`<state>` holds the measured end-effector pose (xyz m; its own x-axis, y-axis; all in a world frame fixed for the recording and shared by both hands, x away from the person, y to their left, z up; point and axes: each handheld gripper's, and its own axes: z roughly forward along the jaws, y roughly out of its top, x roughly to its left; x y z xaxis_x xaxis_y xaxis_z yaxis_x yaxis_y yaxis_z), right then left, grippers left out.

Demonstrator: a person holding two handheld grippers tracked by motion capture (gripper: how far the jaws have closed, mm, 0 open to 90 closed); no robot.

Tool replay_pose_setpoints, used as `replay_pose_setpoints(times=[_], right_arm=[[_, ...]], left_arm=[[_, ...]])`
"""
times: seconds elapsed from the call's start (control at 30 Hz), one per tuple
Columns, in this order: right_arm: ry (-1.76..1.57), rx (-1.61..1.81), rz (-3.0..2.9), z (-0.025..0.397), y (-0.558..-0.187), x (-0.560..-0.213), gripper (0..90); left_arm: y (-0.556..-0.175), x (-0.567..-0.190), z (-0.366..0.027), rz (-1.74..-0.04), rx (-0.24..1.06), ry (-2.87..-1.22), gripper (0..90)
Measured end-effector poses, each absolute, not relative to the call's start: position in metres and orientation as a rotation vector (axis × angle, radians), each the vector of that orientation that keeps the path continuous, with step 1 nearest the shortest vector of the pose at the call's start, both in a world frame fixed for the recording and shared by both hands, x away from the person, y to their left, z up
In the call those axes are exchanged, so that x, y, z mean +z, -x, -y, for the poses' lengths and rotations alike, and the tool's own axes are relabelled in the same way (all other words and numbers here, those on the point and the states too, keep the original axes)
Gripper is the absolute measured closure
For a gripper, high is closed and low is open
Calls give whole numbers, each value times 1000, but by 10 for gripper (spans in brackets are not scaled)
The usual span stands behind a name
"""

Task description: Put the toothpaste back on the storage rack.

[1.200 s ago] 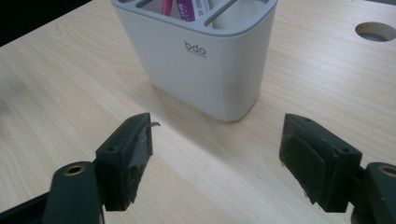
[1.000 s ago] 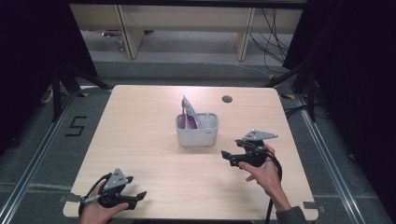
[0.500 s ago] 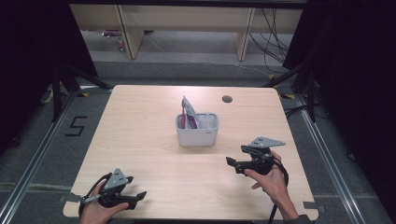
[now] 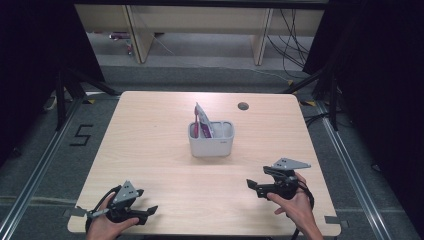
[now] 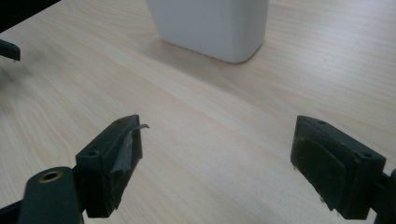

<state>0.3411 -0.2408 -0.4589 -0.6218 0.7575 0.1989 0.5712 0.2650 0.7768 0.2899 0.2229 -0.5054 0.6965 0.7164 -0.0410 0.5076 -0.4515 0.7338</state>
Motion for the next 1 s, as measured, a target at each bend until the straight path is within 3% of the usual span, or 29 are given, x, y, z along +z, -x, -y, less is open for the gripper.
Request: replay_pose_setpoints(times=[1.0], right_arm=[[-1215,1169,-2434,248,-308,-493,163]], left_arm=[[-289,-506,-224,-932,368,-2152,220]])
